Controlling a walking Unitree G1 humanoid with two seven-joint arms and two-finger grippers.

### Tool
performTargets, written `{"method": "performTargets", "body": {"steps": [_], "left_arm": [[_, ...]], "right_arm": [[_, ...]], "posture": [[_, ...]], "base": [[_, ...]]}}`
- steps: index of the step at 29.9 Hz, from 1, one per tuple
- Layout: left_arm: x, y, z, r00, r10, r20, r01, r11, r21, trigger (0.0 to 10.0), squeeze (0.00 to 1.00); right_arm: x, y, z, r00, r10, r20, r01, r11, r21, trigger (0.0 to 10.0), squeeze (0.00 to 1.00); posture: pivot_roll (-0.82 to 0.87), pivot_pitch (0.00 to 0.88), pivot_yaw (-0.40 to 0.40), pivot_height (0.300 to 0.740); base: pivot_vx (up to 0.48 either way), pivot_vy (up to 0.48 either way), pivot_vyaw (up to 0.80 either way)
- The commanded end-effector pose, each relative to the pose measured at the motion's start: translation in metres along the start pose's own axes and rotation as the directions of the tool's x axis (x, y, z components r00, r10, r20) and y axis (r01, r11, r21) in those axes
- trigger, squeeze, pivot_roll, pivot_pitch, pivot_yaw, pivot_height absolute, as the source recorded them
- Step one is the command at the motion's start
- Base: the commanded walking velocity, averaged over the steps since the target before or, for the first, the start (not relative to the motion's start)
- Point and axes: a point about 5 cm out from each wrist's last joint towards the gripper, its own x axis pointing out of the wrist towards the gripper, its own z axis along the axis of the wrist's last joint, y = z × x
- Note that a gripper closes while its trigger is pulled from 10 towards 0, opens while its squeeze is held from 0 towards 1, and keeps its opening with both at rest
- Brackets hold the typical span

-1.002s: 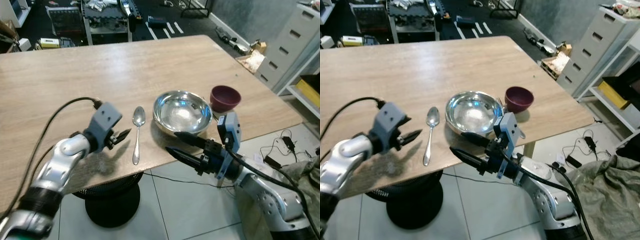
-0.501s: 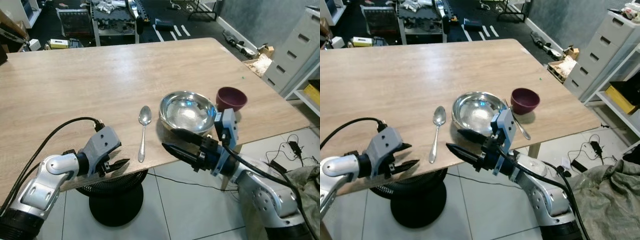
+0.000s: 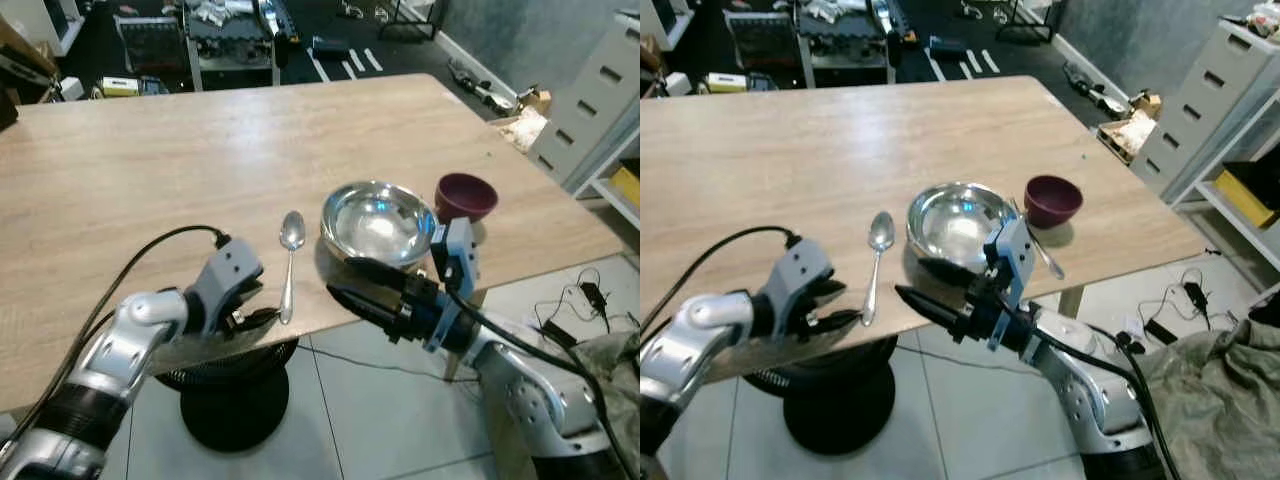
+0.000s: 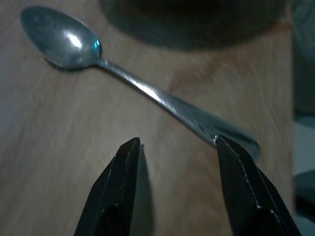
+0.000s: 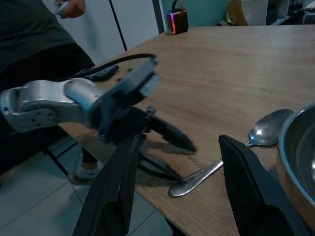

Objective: Setting the table

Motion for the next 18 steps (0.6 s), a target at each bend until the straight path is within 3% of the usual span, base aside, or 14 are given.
{"method": "performTargets", "body": {"steps": [1,5,10,18], "left_arm": [[0.003,-0.003,-0.009,0.999,-0.013,-0.038,0.013,1.0,-0.005,10.0,0.0],[0.012,-0.006,-0.007,0.999,-0.04,-0.033,0.04,0.999,-0.02,10.0,0.0],[0.031,-0.022,0.004,0.992,-0.123,0.009,0.123,0.992,-0.007,10.0,0.0],[0.039,-0.017,0.007,0.996,-0.087,0.019,0.087,0.996,0.0,10.0,0.0]], "right_arm": [[-0.002,0.001,-0.001,1.0,-0.008,-0.005,0.008,1.0,0.004,10.0,0.0],[-0.003,0.001,-0.001,1.0,-0.018,-0.005,0.018,1.0,0.003,10.0,0.0],[-0.004,0.001,0.0,1.0,-0.031,-0.002,0.031,1.0,0.002,10.0,0.0],[-0.003,0.0,0.0,0.999,-0.033,-0.001,0.033,0.999,0.001,10.0,0.0]], "posture": [[0.04,0.144,0.027,0.74],[0.02,0.151,0.035,0.74],[0.02,0.154,0.038,0.74],[0.02,0.15,0.036,0.74]], "base": [[0.0,0.0,0.0],[0.0,0.0,0.0],[0.0,0.0,0.0],[0.0,0.0,0.0]]}}
